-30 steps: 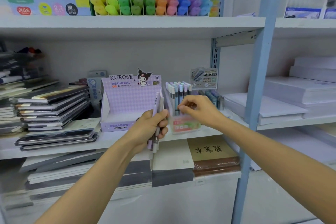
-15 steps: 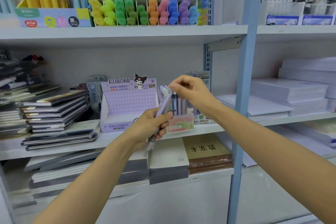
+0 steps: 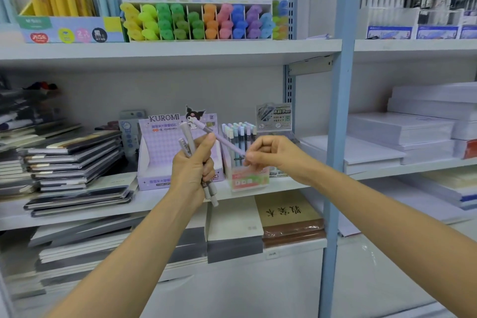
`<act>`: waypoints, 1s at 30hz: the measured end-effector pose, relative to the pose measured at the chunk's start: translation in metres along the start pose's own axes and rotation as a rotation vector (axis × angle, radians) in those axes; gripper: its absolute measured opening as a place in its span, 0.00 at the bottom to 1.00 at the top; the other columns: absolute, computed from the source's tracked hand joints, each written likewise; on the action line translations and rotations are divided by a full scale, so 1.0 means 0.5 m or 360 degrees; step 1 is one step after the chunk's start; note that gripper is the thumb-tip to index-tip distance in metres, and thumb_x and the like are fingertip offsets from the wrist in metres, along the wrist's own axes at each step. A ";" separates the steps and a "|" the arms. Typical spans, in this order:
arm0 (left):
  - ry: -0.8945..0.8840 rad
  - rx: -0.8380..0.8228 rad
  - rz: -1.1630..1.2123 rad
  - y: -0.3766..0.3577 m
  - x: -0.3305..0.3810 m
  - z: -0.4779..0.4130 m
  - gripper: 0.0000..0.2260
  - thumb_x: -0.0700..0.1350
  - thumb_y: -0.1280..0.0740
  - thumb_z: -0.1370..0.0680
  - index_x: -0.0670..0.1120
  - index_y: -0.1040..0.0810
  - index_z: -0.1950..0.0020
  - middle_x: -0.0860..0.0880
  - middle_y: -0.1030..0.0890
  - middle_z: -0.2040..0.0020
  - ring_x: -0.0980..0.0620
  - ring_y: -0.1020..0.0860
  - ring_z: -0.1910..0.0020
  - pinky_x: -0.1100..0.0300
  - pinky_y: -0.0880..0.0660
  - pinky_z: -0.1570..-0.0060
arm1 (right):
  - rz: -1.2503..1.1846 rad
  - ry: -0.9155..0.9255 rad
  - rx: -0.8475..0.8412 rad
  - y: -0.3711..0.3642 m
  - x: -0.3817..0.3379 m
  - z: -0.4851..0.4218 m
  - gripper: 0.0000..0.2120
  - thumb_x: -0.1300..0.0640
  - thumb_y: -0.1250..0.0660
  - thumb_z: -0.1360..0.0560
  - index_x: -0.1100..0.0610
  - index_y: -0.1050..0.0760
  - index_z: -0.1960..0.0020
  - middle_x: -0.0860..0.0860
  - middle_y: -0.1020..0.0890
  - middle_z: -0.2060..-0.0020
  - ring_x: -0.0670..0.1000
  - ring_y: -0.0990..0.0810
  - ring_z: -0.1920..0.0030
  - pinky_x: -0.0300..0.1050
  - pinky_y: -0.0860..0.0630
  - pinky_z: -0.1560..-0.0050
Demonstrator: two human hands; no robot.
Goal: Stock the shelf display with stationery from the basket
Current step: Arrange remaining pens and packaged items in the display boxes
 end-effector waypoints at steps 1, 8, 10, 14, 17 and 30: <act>-0.0020 0.0020 -0.0078 0.002 0.000 -0.001 0.04 0.45 0.27 0.27 0.47 0.21 0.57 0.54 0.37 0.78 0.57 0.42 0.82 0.67 0.43 0.82 | 0.0075 0.0028 -0.0013 -0.006 -0.005 -0.001 0.07 0.59 0.31 0.24 0.61 0.21 0.48 0.57 0.15 0.54 0.52 0.17 0.56 0.43 0.20 0.50; -0.0112 -0.0136 -0.0708 -0.028 -0.014 0.001 0.05 0.43 0.27 0.25 0.45 0.20 0.60 0.56 0.33 0.80 0.58 0.39 0.82 0.67 0.39 0.81 | 0.0284 0.0237 0.0216 -0.014 -0.065 -0.043 0.11 0.52 0.30 0.25 0.54 0.19 0.44 0.49 0.15 0.52 0.47 0.17 0.50 0.39 0.20 0.51; -0.0116 -0.0205 -0.0761 -0.036 -0.018 0.001 0.05 0.44 0.28 0.25 0.45 0.20 0.58 0.56 0.32 0.80 0.58 0.39 0.82 0.67 0.39 0.81 | 0.0332 0.0209 0.0137 -0.025 -0.065 -0.054 0.10 0.54 0.30 0.25 0.58 0.18 0.46 0.54 0.16 0.54 0.53 0.17 0.50 0.47 0.19 0.46; 0.0028 -0.0298 -0.0701 -0.035 -0.022 -0.014 0.10 0.50 0.31 0.23 0.45 0.27 0.56 0.55 0.36 0.76 0.57 0.41 0.80 0.65 0.43 0.81 | 0.0299 0.0365 0.0348 0.015 -0.081 -0.063 0.09 0.57 0.35 0.21 0.60 0.20 0.46 0.50 0.16 0.60 0.45 0.18 0.61 0.37 0.20 0.56; 0.0239 -0.0306 -0.0548 -0.021 -0.039 -0.028 0.10 0.53 0.40 0.25 0.46 0.29 0.54 0.53 0.36 0.72 0.55 0.42 0.78 0.64 0.45 0.78 | 0.0120 0.0490 0.0753 0.084 -0.090 -0.063 0.08 0.58 0.37 0.20 0.63 0.23 0.46 0.53 0.17 0.60 0.45 0.19 0.62 0.38 0.21 0.58; 0.0158 -0.0297 -0.0636 0.025 -0.087 -0.057 0.11 0.51 0.39 0.18 0.48 0.27 0.58 0.51 0.27 0.67 0.55 0.33 0.73 0.63 0.36 0.72 | 0.0431 0.0319 0.0669 0.070 0.019 -0.115 0.08 0.59 0.38 0.19 0.63 0.23 0.47 0.55 0.17 0.58 0.47 0.18 0.59 0.38 0.21 0.56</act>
Point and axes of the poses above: each hand's wrist, its own z-axis away from the middle knuckle, its own y-axis out of the back of the hand, x = y × z, the point moved 7 cm from there along -z, towards the middle knuckle
